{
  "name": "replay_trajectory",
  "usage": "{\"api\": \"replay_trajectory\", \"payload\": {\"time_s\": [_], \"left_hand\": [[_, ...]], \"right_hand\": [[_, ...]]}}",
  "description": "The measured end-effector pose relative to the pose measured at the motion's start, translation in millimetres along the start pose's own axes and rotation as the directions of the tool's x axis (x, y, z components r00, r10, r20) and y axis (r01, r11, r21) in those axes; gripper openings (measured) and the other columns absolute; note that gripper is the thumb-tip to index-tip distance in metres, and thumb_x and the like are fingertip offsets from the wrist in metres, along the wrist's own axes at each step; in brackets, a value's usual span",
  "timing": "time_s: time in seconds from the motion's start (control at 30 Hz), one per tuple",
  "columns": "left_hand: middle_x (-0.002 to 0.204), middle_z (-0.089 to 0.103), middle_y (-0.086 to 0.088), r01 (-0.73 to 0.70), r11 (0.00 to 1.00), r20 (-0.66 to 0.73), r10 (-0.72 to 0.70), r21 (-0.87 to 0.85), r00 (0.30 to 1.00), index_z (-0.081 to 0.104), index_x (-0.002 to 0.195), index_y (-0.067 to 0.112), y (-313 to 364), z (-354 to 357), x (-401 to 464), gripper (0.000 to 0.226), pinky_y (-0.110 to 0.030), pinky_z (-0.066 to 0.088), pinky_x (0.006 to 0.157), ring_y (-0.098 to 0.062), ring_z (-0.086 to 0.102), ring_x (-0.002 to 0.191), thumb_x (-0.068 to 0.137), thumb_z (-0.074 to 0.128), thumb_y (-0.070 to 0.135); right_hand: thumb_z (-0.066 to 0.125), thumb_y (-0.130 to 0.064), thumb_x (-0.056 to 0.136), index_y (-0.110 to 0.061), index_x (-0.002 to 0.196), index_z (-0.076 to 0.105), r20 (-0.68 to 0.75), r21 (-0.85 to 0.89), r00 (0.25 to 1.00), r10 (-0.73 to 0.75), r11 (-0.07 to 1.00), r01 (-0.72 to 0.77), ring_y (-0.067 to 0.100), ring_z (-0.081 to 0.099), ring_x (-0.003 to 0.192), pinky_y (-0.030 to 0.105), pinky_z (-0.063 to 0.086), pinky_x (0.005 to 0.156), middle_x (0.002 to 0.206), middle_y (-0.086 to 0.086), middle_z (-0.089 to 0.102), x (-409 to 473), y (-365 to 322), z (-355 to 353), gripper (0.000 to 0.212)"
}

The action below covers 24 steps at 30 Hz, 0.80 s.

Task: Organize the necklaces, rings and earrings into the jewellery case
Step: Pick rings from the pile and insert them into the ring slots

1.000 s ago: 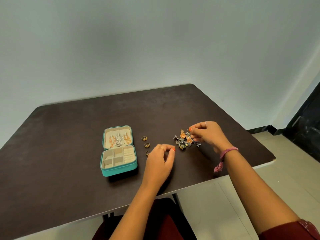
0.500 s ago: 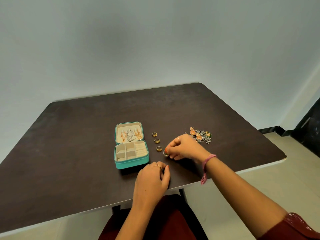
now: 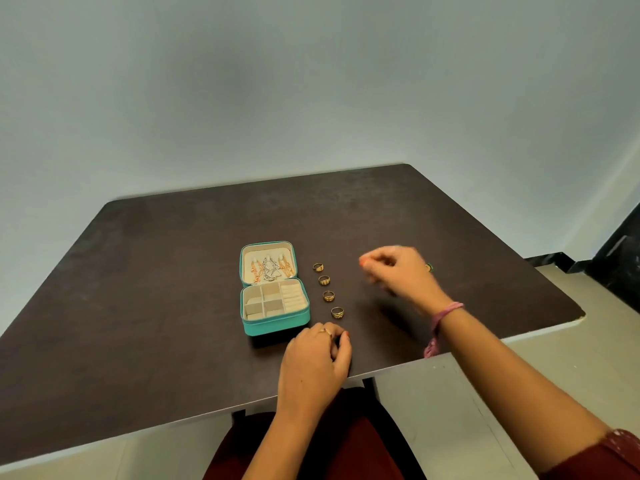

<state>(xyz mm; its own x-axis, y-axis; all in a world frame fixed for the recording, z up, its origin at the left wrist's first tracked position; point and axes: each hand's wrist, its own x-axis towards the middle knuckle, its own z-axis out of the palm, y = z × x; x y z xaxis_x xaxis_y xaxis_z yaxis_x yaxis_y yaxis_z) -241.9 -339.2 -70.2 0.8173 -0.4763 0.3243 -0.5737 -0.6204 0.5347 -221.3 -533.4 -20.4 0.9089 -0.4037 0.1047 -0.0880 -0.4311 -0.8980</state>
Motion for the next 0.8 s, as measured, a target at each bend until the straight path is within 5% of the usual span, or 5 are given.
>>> {"api": "replay_trajectory", "payload": {"time_s": [0.1,0.27,0.4,0.53,0.8], "left_hand": [[0.065,0.051,0.010,0.004,1.000,0.019,-0.003,-0.029,1.000,0.062,0.082,0.028,0,-3,0,0.017,-0.017,0.035,0.059,-0.009,0.049,0.066,0.093,0.050,0.034],[0.063,0.051,0.011,0.008,0.998,0.012,-0.008,-0.056,1.000,0.061,0.081,0.031,-1,-4,-2,0.015,-0.017,0.036,0.058,-0.007,0.049,0.065,0.093,0.052,0.035],[0.064,0.055,0.010,0.052,0.978,-0.023,-0.058,-0.200,0.998,0.064,0.083,0.028,2,-5,-1,0.013,-0.020,0.042,0.057,-0.011,0.053,0.066,0.092,0.055,0.030],[0.062,0.056,0.008,0.066,0.955,-0.031,-0.078,-0.289,0.996,0.064,0.080,0.028,3,-7,-3,0.013,-0.022,0.043,0.054,-0.013,0.054,0.063,0.092,0.058,0.027],[0.059,0.054,0.006,0.059,0.860,-0.101,-0.127,-0.506,0.987,0.068,0.081,0.027,5,-13,-5,0.015,-0.015,0.037,0.050,-0.009,0.049,0.054,0.089,0.064,0.015]], "right_hand": [[0.057,-0.011,0.090,-0.021,0.097,0.071,-0.206,-0.105,0.974,-0.090,0.992,0.070,0.007,0.061,0.064,0.013,0.045,0.057,0.078,-0.003,0.068,11,15,-36,0.019],[0.040,0.007,0.087,-0.019,0.099,0.071,-0.269,-0.308,0.955,-0.127,0.951,0.040,0.014,0.053,0.067,0.013,0.038,0.057,0.107,0.003,0.064,7,51,-72,0.042],[0.037,0.012,0.082,-0.019,0.091,0.074,-0.281,-0.464,0.952,-0.120,0.886,-0.025,0.025,0.052,0.108,0.035,0.044,0.094,0.113,0.006,0.059,12,67,-71,0.050],[0.038,0.007,0.086,-0.019,0.094,0.074,-0.285,-0.537,0.955,-0.078,0.839,-0.091,0.026,0.050,0.110,0.047,0.045,0.095,0.114,0.004,0.056,11,77,-63,0.045],[0.036,0.014,0.083,-0.013,0.099,0.070,-0.362,-0.316,0.931,-0.052,0.946,-0.070,0.012,0.049,0.096,0.022,0.037,0.083,0.115,0.010,0.055,5,72,-64,0.047]]}}
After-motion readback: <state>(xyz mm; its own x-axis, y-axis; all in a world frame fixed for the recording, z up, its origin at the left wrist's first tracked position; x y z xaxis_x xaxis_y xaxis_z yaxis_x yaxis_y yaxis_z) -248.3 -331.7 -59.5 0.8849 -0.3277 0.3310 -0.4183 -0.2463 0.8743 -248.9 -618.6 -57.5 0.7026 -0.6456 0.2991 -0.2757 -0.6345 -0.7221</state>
